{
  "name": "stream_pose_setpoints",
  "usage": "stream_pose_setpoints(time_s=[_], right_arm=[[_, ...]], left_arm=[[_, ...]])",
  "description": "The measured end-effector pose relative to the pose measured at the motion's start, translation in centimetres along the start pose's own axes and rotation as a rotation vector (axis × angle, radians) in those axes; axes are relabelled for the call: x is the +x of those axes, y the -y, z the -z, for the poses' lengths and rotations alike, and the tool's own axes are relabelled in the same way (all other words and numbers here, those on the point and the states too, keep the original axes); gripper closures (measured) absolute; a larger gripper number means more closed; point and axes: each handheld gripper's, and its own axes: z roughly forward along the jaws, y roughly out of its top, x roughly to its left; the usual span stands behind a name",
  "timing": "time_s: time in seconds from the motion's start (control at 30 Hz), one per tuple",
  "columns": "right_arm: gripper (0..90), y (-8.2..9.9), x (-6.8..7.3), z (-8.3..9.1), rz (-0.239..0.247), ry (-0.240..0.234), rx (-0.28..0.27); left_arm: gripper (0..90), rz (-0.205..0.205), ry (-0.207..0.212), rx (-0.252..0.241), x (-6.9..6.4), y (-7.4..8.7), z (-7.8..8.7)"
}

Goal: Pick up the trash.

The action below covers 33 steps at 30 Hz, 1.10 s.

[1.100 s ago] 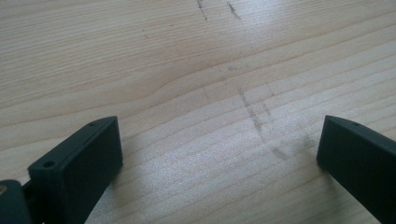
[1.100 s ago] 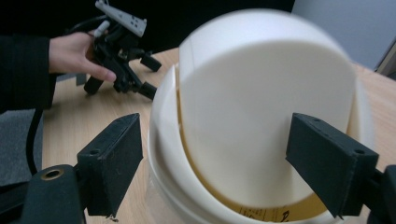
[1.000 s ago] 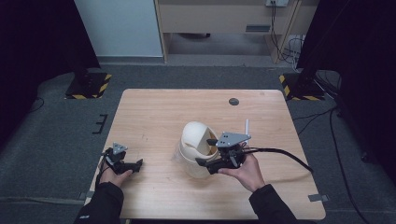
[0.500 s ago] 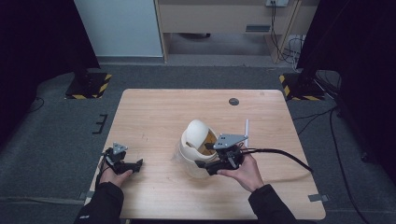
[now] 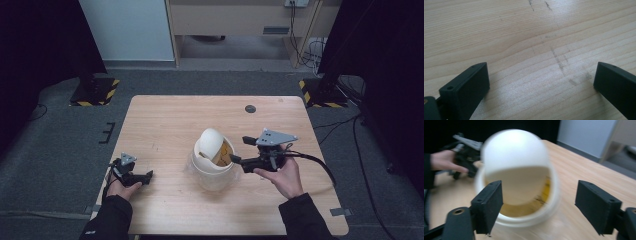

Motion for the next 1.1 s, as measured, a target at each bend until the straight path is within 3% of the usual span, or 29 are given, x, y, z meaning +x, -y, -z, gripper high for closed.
stream_pose_setpoints(time_s=[0.07,0.1,0.13,0.47,0.5,0.67,0.73,0.77,0.8,1.07,1.1], right_arm=[[24.0,0.7,-1.5,0.8,-0.004,0.063,0.017],[24.0,0.7,-1.5,0.8,-0.004,0.063,0.017],[23.6,1.4,-2.5,1.2,-0.016,0.11,0.036],[30.6,5.0,-5.1,0.8,-0.012,0.241,0.193],[33.2,5.9,-5.5,0.5,0.001,0.268,0.24],[34.6,7.3,-6.3,-0.1,-0.031,0.283,0.283],[32.1,8.2,-6.8,-0.6,-0.06,0.328,0.296],[32.1,8.2,-6.8,-0.6,-0.06,0.328,0.296],[34.0,8.8,-7.0,-0.8,-0.078,0.352,0.313],[42.1,10.6,-7.1,-1.9,-0.145,0.38,0.359],[43.9,10.9,-7.2,-2.3,-0.146,0.391,0.386]], left_arm=[[0.0,0.0,0.0,0.0,0.0,0.0,0.0],[0.0,0.0,0.001,0.0,0.0,0.0,0.0],[0.0,0.0,0.001,0.0,0.0,0.0,0.0],[0.0,0.0,0.001,0.0,0.0,0.0,0.0],[0.0,0.0,0.001,-0.001,0.0,0.0,0.0],[0.0,0.0,0.001,0.0,0.0,0.0,0.0],[0.0,0.0,0.002,0.0,0.0,0.0,0.0],[0.0,0.0,0.002,-0.001,0.0,0.0,0.0],[0.0,0.0,0.003,-0.001,0.0,0.0,0.0],[0.0,-0.002,0.003,0.0,0.0,0.0,0.0],[0.0,-0.002,0.003,-0.001,0.0,0.0,0.0]])
